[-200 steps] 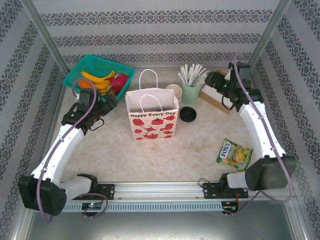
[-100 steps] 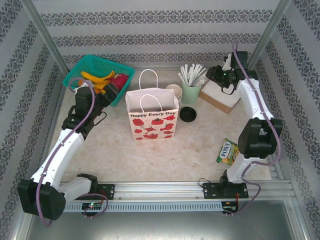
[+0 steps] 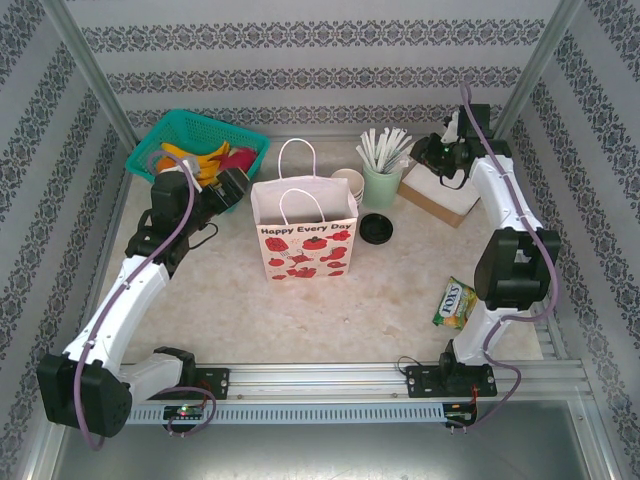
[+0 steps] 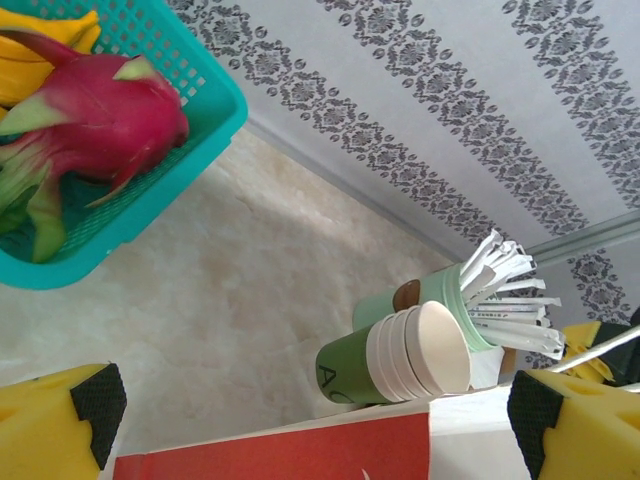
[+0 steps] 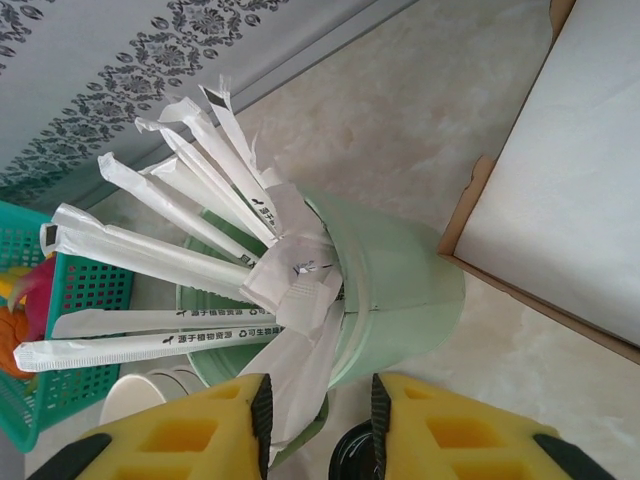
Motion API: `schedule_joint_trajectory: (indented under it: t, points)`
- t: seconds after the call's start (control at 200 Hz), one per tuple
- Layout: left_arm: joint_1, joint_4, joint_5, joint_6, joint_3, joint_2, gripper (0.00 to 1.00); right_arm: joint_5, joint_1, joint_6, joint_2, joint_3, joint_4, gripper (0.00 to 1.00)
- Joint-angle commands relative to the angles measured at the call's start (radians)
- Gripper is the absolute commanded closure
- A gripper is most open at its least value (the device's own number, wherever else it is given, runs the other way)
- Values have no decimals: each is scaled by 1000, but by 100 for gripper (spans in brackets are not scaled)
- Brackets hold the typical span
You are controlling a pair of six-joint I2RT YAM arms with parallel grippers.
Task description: Pack the takeout coffee
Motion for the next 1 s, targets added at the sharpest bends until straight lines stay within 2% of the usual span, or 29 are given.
schedule_joint_trajectory:
  t: [0.0,0.385,0.699,0.999]
  points:
    - [11,22,14,35,30,-2,0,-31,16,5,18,39,7,68]
    - [11,30,-3,32,22,-2,0,-3,22,-14,-21,10,-5,100]
    - [11,43,5,49,23,-8,1,96,24,-120,-150,-45,1,100]
    - [11,32,103,157,70,-4,0,49,29,-304,-247,-32,-74,100]
